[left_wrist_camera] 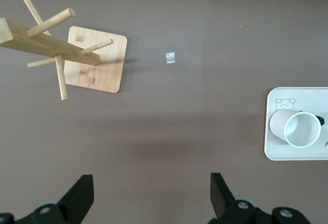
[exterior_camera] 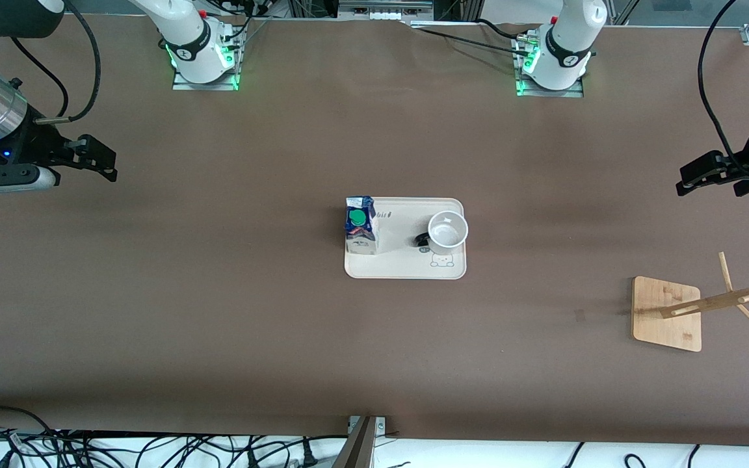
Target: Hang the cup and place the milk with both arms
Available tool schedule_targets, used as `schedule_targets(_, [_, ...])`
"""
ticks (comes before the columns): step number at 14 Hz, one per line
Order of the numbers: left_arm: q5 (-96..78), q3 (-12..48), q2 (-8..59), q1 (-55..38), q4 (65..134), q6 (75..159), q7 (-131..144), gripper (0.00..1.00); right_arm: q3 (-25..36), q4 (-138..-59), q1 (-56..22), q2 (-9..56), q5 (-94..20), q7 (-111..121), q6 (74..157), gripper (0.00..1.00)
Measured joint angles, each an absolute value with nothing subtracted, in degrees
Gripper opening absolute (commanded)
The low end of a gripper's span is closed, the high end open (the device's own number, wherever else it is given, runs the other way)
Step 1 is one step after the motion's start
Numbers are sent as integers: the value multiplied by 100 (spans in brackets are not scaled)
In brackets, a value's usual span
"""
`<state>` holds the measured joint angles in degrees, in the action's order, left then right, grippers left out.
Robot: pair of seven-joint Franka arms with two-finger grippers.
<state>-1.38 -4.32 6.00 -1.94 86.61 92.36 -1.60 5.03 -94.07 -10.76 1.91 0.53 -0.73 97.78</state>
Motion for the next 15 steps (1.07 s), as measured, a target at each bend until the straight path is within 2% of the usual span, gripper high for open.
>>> schedule_targets(9, [-138,-664,580,-442,8701,9253,-186,100,475,-9407,-1136,211,10,-55,9794,100])
schedule_targets(15, [-138,-677,574,-459,8708,9256,-704,100,354,-9385,-2065,1037,-168,-720,9925,100])
